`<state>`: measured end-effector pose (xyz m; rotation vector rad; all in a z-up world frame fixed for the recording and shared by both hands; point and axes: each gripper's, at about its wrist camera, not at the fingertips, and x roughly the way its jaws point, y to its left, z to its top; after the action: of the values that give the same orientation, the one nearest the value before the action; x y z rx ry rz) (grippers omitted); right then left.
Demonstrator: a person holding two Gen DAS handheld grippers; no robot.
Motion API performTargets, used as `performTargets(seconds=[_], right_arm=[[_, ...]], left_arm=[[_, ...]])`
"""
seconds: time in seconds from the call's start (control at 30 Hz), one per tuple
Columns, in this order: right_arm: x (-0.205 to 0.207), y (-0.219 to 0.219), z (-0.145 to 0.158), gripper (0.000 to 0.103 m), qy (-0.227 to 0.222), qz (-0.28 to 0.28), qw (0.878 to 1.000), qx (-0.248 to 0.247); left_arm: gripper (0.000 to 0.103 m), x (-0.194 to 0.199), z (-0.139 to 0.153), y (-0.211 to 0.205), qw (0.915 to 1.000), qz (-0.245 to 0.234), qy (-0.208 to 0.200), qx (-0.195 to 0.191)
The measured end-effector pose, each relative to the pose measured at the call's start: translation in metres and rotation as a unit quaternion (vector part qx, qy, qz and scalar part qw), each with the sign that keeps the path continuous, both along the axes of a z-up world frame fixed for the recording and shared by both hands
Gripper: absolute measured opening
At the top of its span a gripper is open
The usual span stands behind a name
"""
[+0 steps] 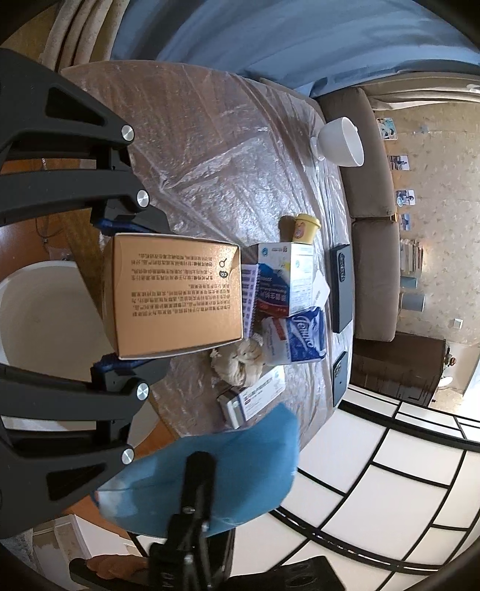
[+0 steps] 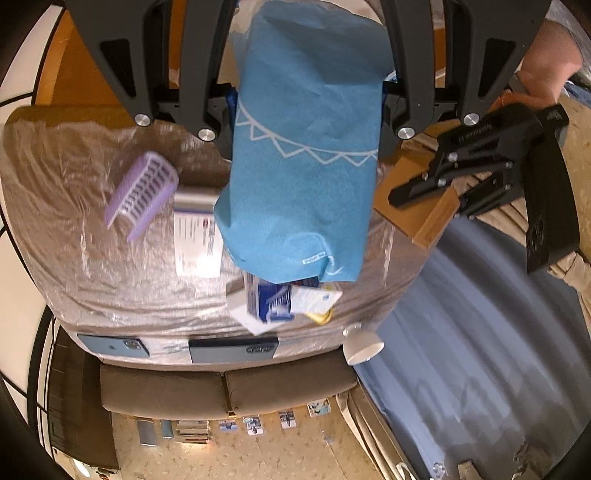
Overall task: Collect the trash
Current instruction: 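Carry the tan box with the left tool while the right tool carries the blue bag over the white bin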
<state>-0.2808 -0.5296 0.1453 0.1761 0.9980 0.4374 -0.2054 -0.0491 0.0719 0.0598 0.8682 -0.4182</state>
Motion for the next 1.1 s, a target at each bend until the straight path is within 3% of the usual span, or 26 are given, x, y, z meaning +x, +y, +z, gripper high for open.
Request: performTargets(seconds=[1.1], right_arm=[[-0.04, 0.005, -0.067, 0.05, 0.079, 0.005, 0.995, -0.067]], left_arm=[[0.049, -0.033, -0.024, -0.03, 0.9951, -0.086, 0.046, 0.018]])
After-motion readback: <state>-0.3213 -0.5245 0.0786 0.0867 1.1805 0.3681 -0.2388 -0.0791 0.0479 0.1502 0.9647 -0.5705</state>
